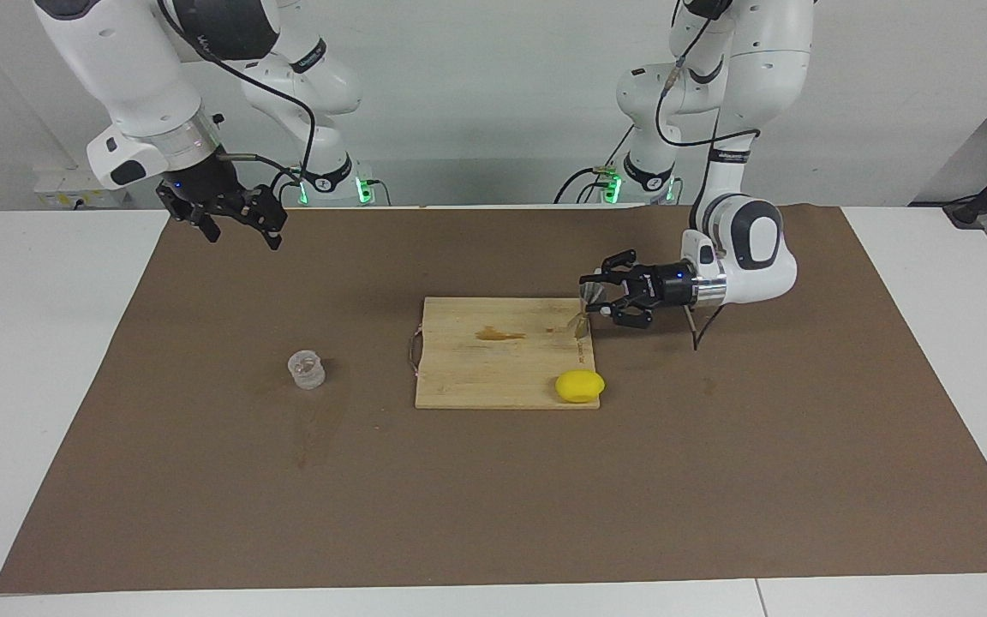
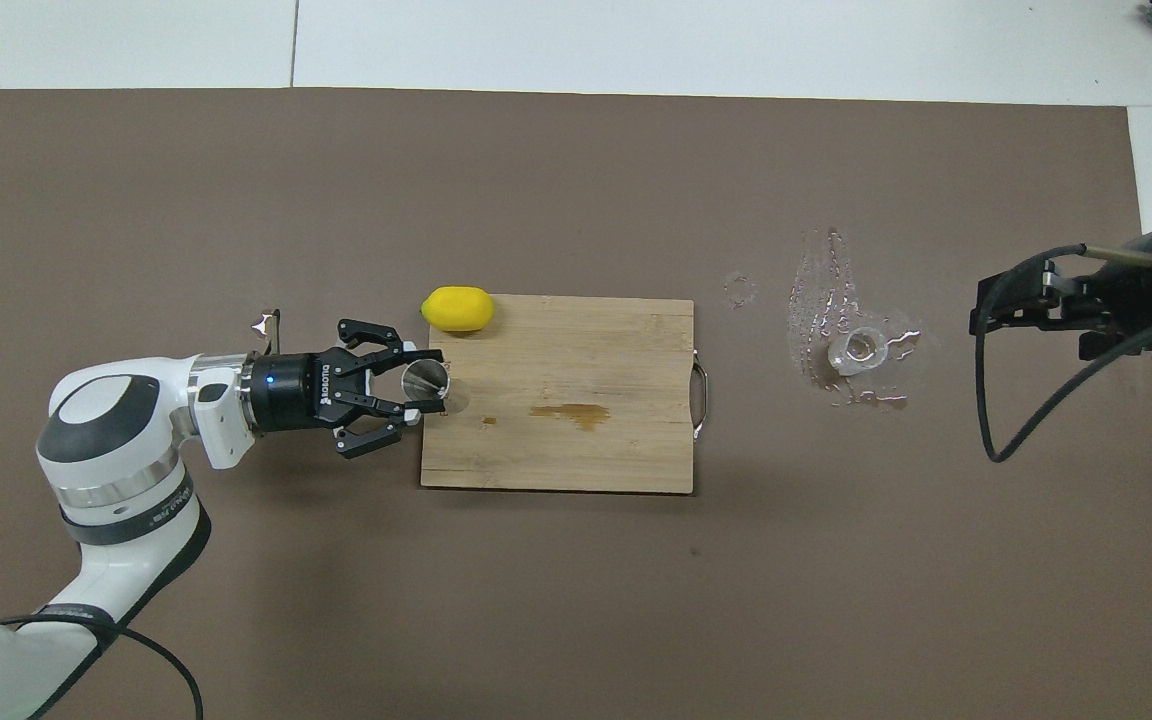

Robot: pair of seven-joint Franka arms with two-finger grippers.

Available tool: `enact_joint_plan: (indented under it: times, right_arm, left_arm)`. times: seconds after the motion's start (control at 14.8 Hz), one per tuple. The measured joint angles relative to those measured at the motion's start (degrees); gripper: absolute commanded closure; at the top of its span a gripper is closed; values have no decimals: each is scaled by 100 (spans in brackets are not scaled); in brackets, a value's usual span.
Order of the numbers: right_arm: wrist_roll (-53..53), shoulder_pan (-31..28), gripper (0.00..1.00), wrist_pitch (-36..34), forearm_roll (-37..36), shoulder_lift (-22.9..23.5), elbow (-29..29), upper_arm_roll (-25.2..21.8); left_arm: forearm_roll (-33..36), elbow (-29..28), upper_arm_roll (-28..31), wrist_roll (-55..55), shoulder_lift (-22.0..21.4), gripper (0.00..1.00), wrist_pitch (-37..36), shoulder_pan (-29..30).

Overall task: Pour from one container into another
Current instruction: 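Lift the metal cup and carry it over the wooden cutting board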

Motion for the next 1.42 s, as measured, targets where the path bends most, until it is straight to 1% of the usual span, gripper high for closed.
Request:
enact_joint_plan:
  times: [0.14, 0.41, 0.61, 0.74, 1.01, 1.22, 1.28, 1.42]
  right_arm:
    - [0, 0, 0, 0, 0, 0, 0, 0]
    - [0, 0, 0, 0, 0, 0, 0, 0]
    - [0, 0, 0, 0, 0, 0, 0, 0]
    - [0, 0, 0, 0, 0, 0, 0, 0]
    - [0, 0, 0, 0, 0, 0, 0, 0]
    - [0, 0, 0, 0, 0, 0, 0, 0]
    - [0, 0, 0, 0, 0, 0, 0, 0]
    - [0, 0, 0, 0, 0, 0, 0, 0]
  left_arm:
    - [-391, -108, 1, -1, -87, 56, 355, -366]
    - [-1334, -148, -3, 3, -148, 55, 1147, -1194]
    - [-2304, -184, -4, 440, -160, 55, 1698, -1810]
    - [-2820, -214, -4, 749, -160, 54, 2005, -2119]
    - [-3471, -237, 0, 1469, -129, 54, 2410, -2382]
    - [-3614, -250, 8, 1891, -12, 54, 2438, -2434]
    - [-3624, -243, 17, 2013, 3, 53, 2439, -2434]
    - [-3631, -240, 29, 2106, 6, 47, 2450, -2433]
